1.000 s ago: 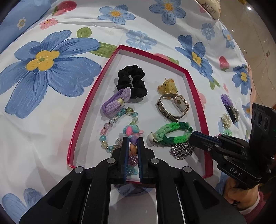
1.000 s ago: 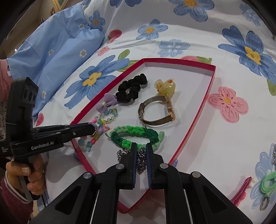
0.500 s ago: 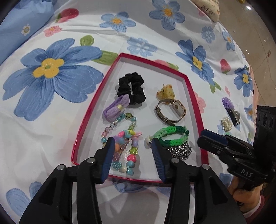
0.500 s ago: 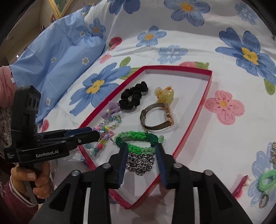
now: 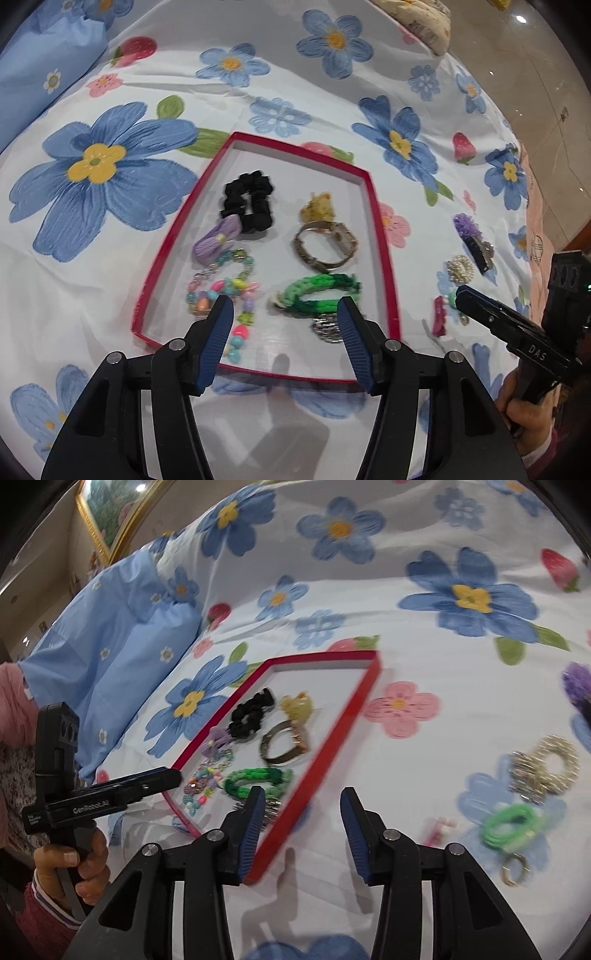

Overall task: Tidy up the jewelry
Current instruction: 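Grasp the pink hair clip with the left tool while the right grasps the green hair ties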

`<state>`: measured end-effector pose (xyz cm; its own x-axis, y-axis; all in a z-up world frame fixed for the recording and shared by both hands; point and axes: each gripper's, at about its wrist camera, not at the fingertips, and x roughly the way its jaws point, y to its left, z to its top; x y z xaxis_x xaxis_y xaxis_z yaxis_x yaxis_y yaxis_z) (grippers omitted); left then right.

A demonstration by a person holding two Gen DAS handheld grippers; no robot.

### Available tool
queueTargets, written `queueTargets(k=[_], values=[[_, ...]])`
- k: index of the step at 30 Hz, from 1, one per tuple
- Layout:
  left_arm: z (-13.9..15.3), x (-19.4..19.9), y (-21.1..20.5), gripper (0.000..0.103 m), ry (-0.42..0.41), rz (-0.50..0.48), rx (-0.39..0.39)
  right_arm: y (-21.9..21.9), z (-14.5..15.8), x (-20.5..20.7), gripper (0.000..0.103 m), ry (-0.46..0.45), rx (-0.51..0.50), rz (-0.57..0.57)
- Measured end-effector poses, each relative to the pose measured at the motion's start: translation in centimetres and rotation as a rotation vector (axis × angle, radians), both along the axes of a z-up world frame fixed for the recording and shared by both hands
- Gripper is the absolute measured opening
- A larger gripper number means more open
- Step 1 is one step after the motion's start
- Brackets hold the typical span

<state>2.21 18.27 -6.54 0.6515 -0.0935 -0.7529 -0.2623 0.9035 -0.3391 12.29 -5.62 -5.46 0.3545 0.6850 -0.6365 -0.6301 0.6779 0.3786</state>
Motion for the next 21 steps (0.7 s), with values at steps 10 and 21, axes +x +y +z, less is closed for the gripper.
queueTargets(k=[10,21], values=[[1.7,0.5,-4.3,0.065,-0.025,-0.088,0.005,-8.1,-0.3,0.2,0.046,0.005,-0.006,-0.163],[1.8,1.9,-10.1,0.067,-0.005,-0.215,0.016,-13.6,-1.2,0.6,0.047,0.029,-0.003,-0.270]])
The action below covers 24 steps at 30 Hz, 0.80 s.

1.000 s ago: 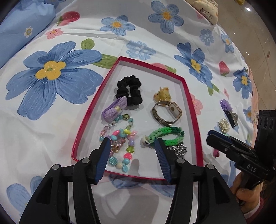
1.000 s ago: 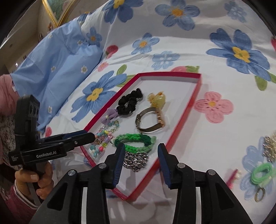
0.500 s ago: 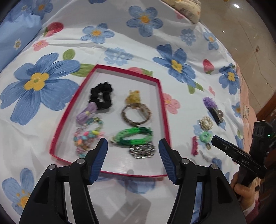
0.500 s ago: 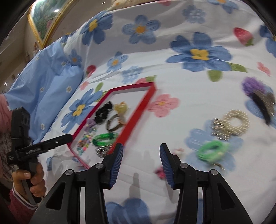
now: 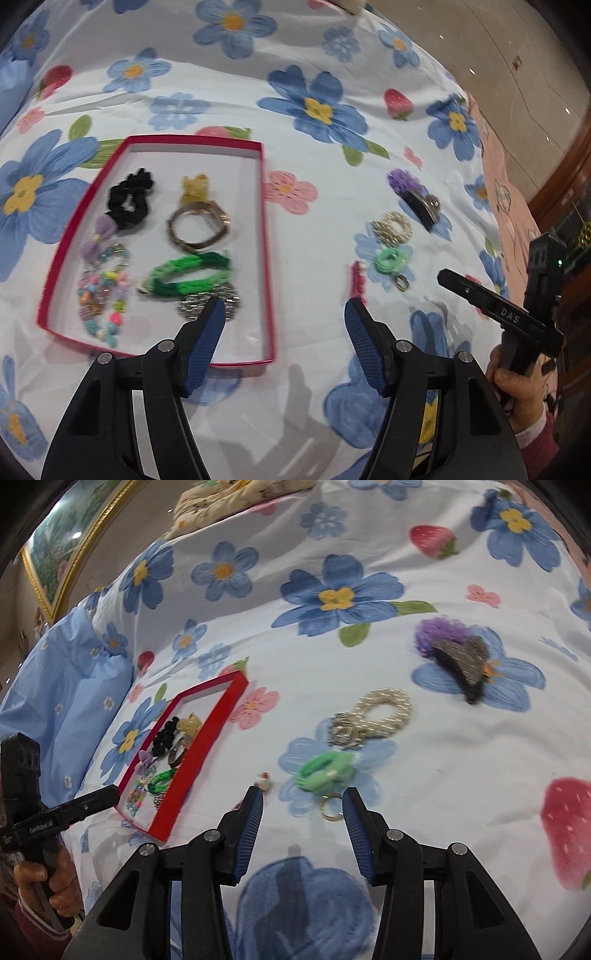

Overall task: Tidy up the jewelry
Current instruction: 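Grasp the pink hair clip with the left tool while the right grasps the green hair ties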

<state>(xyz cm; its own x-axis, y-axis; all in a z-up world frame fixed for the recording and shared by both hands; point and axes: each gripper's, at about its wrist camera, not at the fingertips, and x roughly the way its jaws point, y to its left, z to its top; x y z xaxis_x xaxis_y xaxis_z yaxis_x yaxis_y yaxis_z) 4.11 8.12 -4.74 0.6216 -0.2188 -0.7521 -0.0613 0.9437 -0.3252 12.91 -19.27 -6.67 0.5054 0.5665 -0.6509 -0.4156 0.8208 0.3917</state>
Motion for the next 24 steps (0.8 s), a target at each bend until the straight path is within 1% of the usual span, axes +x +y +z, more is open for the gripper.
queueTargets(k=[5,11,19,24], values=[[0.0,0.8,-2.2,0.068,0.010,-0.051,0.014,-0.9,-0.4,0.2,0.047,0.010,0.011,-0.013],[-0.5,1.9,-4.0,0.069,0.027,-0.084,0.019,-1.2,-0.6,0.6,0.047,0.020,0.019,-0.015],[-2.1,4.1,-6.9,0.070,0.071,-0.151,0.034,-1.1,-1.6,2.1,0.047,0.063,0.045,-0.006],[-2.9,5.8,-8.4,0.070,0.091,-0.188,0.067,-0.5,-2.1,3.2,0.047,0.079,0.042,0.003]])
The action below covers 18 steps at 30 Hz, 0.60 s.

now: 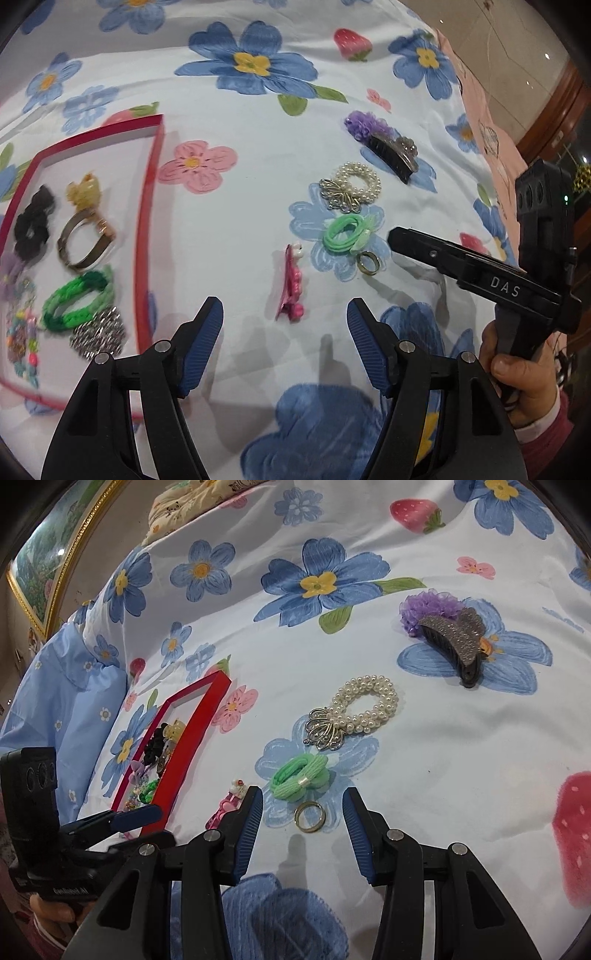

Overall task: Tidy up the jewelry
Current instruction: 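Grasp the pink hair clip with the left tool while the right grasps the green hair ties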

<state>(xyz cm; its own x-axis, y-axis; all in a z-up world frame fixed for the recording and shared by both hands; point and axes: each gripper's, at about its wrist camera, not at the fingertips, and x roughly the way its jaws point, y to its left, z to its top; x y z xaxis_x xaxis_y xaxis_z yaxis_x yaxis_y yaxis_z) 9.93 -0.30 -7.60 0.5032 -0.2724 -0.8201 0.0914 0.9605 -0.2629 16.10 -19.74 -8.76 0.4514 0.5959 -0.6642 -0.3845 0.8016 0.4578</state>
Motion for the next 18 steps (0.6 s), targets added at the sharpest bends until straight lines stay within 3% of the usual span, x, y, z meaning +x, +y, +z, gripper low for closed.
queueTargets(k=[8,12,14,16,18], values=[[-1.7,2.0,-1.1,0.068,0.024,-0.035,0.021,1.1,-0.9,1.6,0.046,0.023,-0.008,0.019],[-2.9,2.6,-1.5,0.046,0.047,-0.052,0.023,1.8,-1.6,2.4,0.042,0.043,-0.021,0.031],[-3.2,2.8,-1.6,0.034,0.046,-0.058,0.024,2.1,-2.0,2.6,0.020,0.051,-0.029,0.036],[-3.3,3.0,-1.5,0.013,0.046,-0.065,0.006,2.2,-2.1,2.7,0.018,0.047,-0.038,0.034],[-3.2,3.0,-1.2,0.013,0.044,-0.064,-0.016,2.2,-2.0,2.6,0.015,0.036,-0.042,0.028]])
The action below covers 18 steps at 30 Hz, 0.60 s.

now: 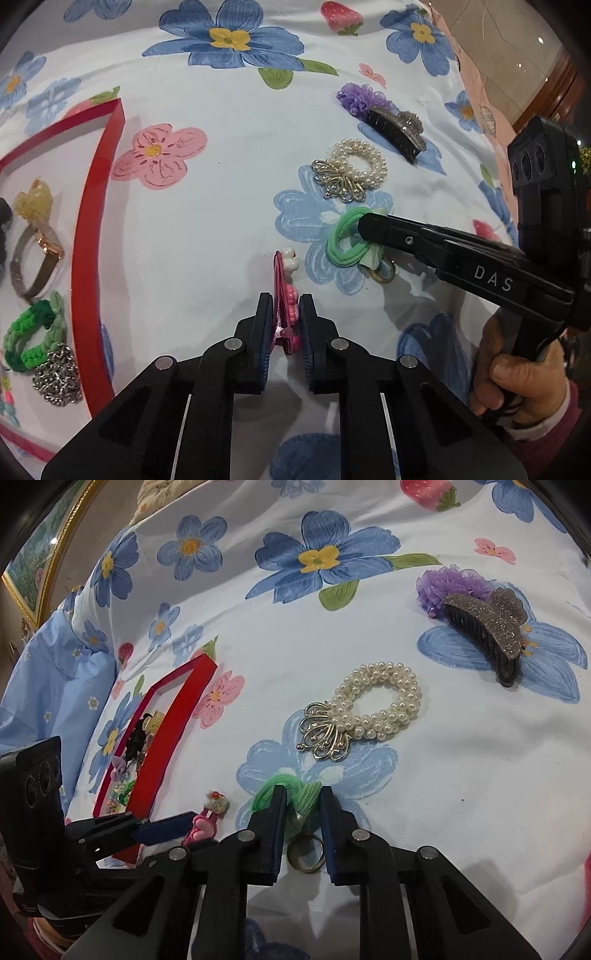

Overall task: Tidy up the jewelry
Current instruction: 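Grasp the pink hair clip with the left tool while the right grasps the green hair ties, then carry the pink clip and green hair ties into the tray and open both tools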

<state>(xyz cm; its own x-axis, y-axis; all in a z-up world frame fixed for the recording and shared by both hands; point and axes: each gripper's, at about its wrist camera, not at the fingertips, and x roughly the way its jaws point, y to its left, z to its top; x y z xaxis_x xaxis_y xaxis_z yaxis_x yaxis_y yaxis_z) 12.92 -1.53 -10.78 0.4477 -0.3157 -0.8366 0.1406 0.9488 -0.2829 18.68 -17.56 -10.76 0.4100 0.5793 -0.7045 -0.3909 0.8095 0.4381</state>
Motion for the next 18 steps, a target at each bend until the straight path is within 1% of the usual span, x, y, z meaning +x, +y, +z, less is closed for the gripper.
queueTargets(k=[2,10,18], values=[[0.3,-0.2,0.2,0.013,-0.014,0.003,-0.001,-0.3,0.3,-0.1,0.014,-0.008,0.008,-0.007],[1.9,-2.0,1.7,0.013,-0.049,0.034,-0.044,-1.4,2.2,-1.1,0.013,-0.052,0.041,-0.025],[3.8,-4.9,5.1,0.013,-0.084,0.121,-0.085,0.3,3.3,-2.8,0.013,-0.068,0.062,0.024]])
